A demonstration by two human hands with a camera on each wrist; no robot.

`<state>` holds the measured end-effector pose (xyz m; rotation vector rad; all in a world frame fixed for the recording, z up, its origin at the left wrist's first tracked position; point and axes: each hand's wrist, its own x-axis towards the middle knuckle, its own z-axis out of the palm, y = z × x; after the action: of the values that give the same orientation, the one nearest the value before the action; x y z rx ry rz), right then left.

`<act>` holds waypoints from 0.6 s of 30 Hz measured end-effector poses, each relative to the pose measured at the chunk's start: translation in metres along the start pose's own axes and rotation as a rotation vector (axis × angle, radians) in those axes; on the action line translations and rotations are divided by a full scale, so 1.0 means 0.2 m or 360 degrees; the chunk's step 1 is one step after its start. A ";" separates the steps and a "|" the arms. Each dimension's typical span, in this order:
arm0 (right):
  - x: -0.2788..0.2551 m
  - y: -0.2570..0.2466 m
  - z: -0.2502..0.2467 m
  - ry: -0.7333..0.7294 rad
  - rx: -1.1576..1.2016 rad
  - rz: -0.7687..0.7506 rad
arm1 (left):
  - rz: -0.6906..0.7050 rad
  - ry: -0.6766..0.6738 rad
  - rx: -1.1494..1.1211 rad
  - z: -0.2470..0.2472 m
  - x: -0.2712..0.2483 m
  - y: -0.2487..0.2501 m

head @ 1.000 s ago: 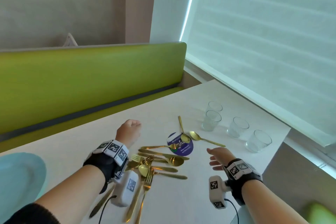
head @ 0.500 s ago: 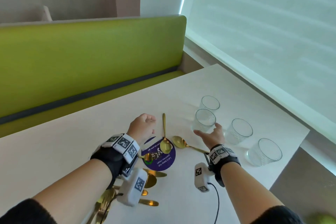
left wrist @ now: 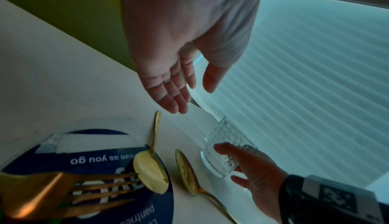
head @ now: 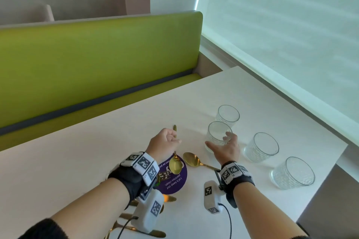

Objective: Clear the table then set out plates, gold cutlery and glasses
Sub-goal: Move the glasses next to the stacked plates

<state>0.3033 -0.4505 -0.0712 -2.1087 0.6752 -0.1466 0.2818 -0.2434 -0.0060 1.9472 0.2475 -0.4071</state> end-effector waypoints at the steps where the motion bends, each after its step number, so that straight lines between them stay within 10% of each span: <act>1: -0.02 -0.02 0.00 -0.0043 -0.0005 -0.0044 | 0.0023 -0.0029 0.0055 0.01 0.00 0.00; 8: -0.17 -0.26 -0.03 -0.0557 0.0297 -0.0310 | 0.0246 -0.0228 0.0124 0.08 0.00 0.04; 18: -0.14 -0.30 -0.11 -0.1008 0.0328 -0.0304 | 0.0239 0.0069 -0.0012 0.06 -0.01 0.03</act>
<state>0.2966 -0.4240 -0.0071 -1.8654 0.0758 0.3246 0.2802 -0.2565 -0.0033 1.9541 0.1294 -0.2652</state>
